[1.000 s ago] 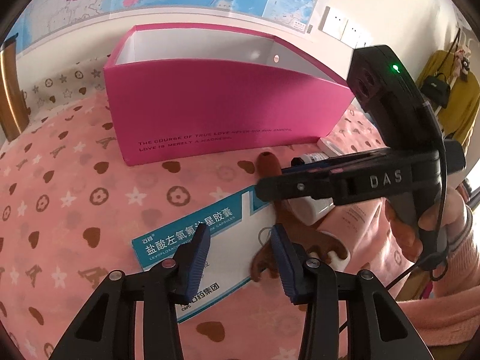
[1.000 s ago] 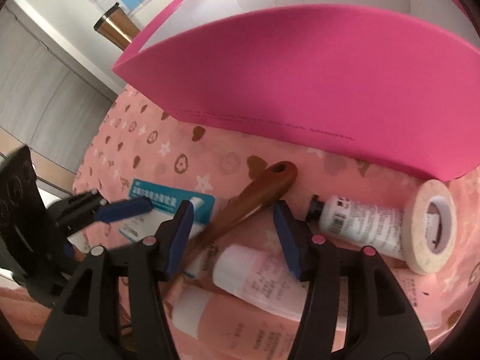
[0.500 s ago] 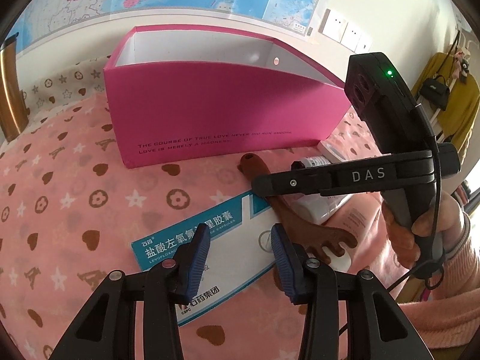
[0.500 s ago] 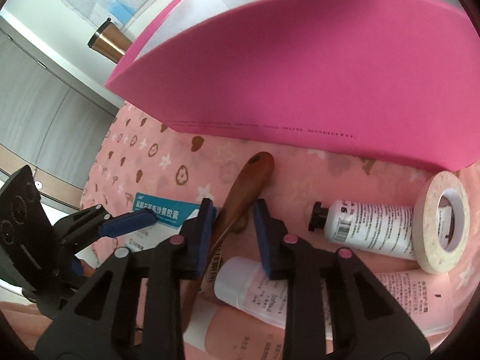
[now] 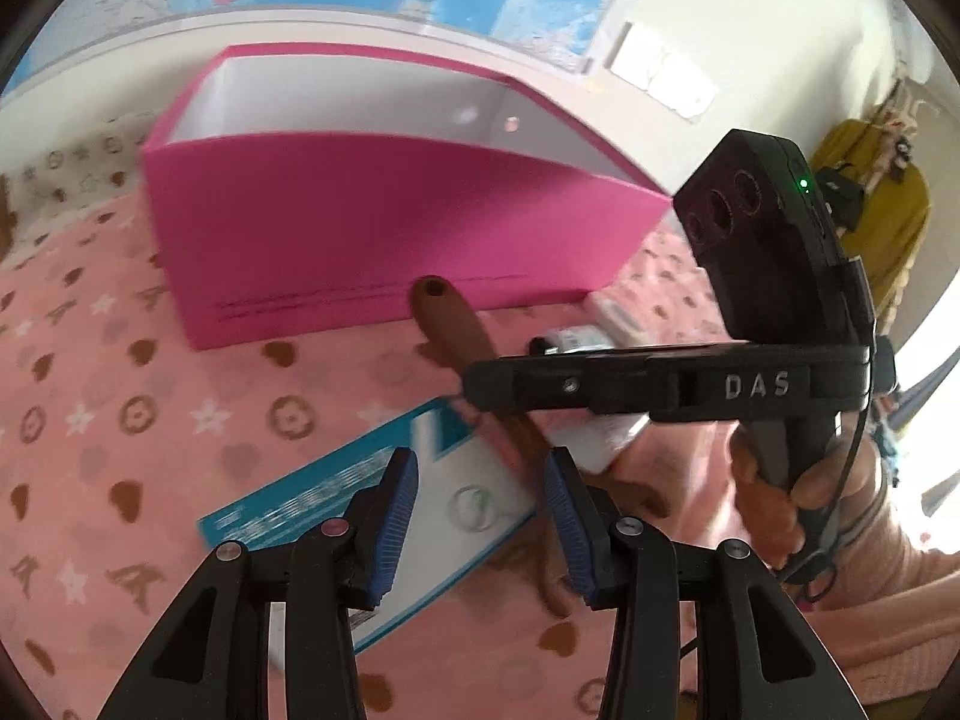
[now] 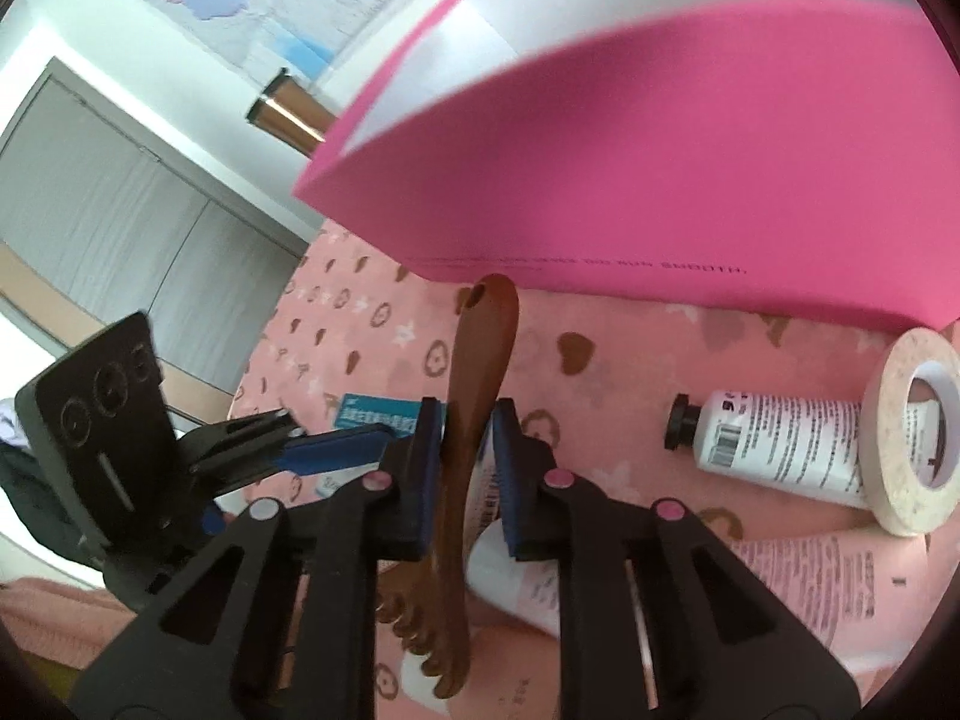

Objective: Organize rigid objects
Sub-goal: 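Lift the back scratcher with the right tool and drop it into the magenta box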

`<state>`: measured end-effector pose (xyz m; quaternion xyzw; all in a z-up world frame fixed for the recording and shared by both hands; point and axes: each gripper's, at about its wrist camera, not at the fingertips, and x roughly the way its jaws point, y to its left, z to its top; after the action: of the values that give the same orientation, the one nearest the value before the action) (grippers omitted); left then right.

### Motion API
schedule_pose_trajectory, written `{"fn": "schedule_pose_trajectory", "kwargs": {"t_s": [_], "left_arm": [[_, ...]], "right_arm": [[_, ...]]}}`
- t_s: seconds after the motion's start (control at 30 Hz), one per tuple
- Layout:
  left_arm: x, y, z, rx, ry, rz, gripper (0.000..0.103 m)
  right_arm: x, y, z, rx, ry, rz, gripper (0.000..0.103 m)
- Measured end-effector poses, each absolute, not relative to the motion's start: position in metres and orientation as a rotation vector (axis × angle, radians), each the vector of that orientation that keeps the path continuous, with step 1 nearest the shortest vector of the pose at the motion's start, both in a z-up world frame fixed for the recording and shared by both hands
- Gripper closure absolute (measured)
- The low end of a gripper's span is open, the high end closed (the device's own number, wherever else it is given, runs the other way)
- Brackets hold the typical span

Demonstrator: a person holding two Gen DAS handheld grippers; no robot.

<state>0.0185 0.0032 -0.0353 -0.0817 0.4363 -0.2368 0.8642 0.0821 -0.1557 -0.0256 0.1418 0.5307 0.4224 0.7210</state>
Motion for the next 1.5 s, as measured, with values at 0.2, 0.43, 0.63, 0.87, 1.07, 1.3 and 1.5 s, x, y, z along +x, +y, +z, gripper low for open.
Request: {"fn": "schedule_pose_trajectory", "kwargs": {"t_s": [0.2, 0.43, 0.63, 0.87, 1.07, 1.3, 1.5], "left_arm": [[0.031, -0.015, -0.033, -0.194, 0.925, -0.586, 0.06], [0.033, -0.03, -0.01, -0.16, 0.872, -0.616, 0.067], [0.045, -0.041, 0.027, -0.123, 0.807, -0.646, 0.067], [0.074, -0.06, 0.07, -0.063, 0.73, -0.657, 0.067], [0.112, -0.068, 0.087, -0.065, 0.717, -0.651, 0.067], [0.157, -0.079, 0.084, -0.083, 0.758, -0.649, 0.067], [0.183, -0.089, 0.071, -0.08, 0.808, -0.624, 0.067]], "right_arm": [[0.074, -0.163, -0.01, 0.328, 1.103, 0.963, 0.087], [0.067, -0.175, 0.02, 0.309, 1.013, 0.97, 0.089], [0.073, -0.188, 0.053, 0.296, 0.919, 0.961, 0.09], [0.093, -0.203, 0.098, 0.259, 0.793, 0.928, 0.09], [0.122, -0.218, 0.115, 0.253, 0.743, 0.889, 0.09], [0.159, -0.231, 0.115, 0.262, 0.75, 0.838, 0.09], [0.185, -0.235, 0.101, 0.265, 0.788, 0.798, 0.09]]}}
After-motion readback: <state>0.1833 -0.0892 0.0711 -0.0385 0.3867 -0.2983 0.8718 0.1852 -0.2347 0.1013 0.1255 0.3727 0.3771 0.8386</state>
